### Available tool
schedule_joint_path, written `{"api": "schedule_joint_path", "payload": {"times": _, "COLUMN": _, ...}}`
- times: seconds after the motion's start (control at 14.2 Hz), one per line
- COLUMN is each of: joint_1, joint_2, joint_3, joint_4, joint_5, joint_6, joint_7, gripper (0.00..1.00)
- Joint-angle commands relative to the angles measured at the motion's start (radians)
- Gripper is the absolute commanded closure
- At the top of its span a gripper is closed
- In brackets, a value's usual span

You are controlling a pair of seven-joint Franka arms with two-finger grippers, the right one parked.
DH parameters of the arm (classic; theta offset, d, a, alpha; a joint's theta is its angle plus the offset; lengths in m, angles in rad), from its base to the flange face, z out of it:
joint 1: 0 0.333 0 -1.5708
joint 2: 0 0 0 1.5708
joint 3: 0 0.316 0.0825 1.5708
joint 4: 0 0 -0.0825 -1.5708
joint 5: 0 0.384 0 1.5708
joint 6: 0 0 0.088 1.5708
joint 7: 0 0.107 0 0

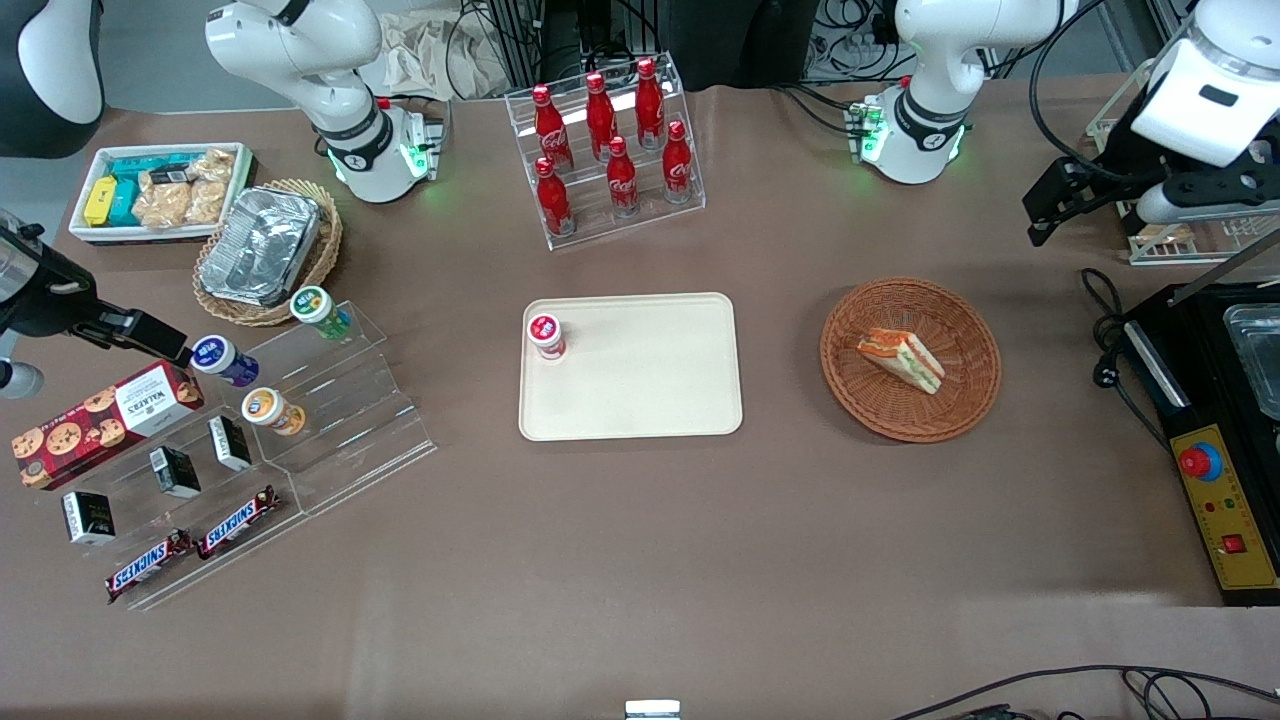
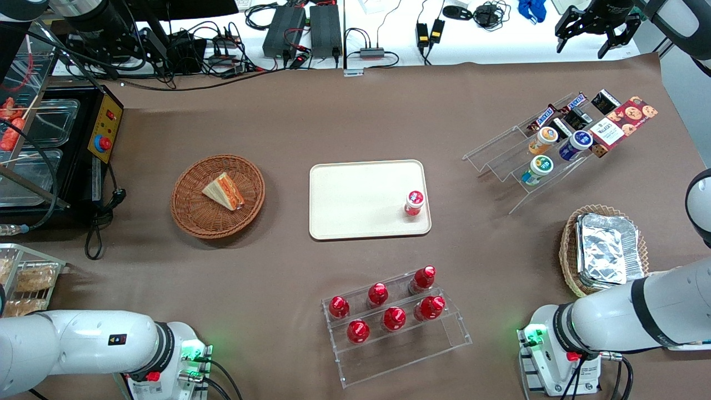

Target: Place sandwich from basket to tray

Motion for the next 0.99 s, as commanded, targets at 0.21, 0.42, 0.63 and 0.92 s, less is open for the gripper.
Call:
{"api": "schedule_joint_path", "payload": {"times": 0.21, "joint_1": -0.009, "joint_2": 0.017, "joint_3": -0.004, "joint_4": -0.015, "joint_5": -0.020, "joint_6": -0.022, "joint_7": -0.251, "gripper": 0.00}}
{"api": "schedule_joint_path", "payload": {"times": 0.42, "joint_1": -0.012, "joint_2": 0.063, "joint_3": -0.014, "joint_4": -0.016, "joint_5": -0.045, "joint_6": -0.016, "joint_7": -0.420, "gripper": 0.00}}
{"api": "schedule_joint_path", "payload": {"times": 0.63, "joint_1": -0.042, "joint_2": 0.115, "joint_3": -0.014, "joint_4": -0.016, "joint_5": -0.026, "joint_6": 0.008, "joint_7": -0.518, "gripper": 0.00}}
{"api": "schedule_joint_path", "payload": {"times": 0.92, "joint_1": -0.046, "joint_2": 0.141, "joint_3": -0.015, "joint_4": -0.092, "joint_5": -0.017, "joint_6": 0.112, "joint_7": -0.616, "gripper": 0.00}}
